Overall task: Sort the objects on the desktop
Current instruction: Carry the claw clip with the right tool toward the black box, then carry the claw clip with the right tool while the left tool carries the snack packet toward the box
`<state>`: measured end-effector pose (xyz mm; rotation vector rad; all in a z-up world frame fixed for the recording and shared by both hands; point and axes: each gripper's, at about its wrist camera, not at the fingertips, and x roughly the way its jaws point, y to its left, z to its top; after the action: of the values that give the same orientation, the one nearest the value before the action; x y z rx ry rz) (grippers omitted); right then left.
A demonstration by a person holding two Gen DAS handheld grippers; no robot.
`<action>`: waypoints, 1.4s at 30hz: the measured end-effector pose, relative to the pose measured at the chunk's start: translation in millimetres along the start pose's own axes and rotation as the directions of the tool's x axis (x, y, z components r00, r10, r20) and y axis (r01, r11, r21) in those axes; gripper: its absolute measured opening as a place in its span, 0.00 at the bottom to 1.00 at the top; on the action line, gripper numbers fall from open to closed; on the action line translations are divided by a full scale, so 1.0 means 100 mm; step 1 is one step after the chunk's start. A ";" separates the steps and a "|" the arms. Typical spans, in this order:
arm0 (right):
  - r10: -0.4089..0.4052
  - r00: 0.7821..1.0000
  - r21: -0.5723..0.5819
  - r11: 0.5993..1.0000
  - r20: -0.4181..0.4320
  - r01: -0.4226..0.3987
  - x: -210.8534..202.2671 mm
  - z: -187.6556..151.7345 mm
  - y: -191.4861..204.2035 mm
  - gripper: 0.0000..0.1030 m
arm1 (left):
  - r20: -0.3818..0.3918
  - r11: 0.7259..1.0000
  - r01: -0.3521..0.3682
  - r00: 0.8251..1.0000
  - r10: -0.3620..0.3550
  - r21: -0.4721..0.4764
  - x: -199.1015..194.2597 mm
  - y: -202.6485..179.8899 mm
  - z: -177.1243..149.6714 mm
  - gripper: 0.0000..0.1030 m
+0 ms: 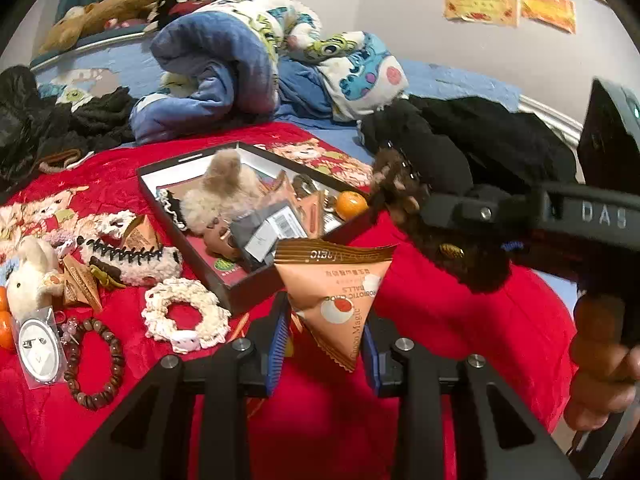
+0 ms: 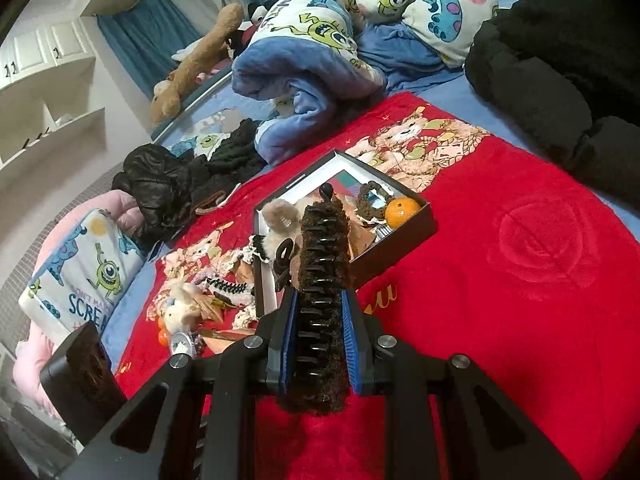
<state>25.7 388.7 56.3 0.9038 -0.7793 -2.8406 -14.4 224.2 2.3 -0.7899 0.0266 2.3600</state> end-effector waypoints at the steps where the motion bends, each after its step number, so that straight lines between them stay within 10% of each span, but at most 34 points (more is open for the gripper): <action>1: 0.001 1.000 -0.005 1.000 0.003 -0.001 0.01 0.01 0.00 0.20 | 0.001 1.000 -0.003 1.000 0.003 -0.009 0.01 0.02 0.02 0.32; 12: -0.001 1.000 -0.035 0.999 -0.009 0.001 0.34 0.20 0.05 0.16 | 0.012 0.995 -0.098 0.995 0.098 0.001 0.24 0.15 0.18 0.32; 24: -0.106 0.982 -0.113 0.990 -0.157 0.089 0.50 -0.15 -0.11 0.18 | -0.046 0.999 -0.051 0.998 0.051 -0.012 0.09 0.05 -0.10 0.32; 42: -0.204 0.946 -0.216 0.965 -0.253 0.150 0.84 -0.38 -0.04 0.43 | -0.092 0.996 -0.083 0.993 0.080 -0.030 0.08 0.12 -0.21 0.32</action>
<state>-21.9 358.1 -16.0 1.3570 -0.3988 -2.7825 -15.3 215.2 -21.1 -0.9280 0.0586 2.4048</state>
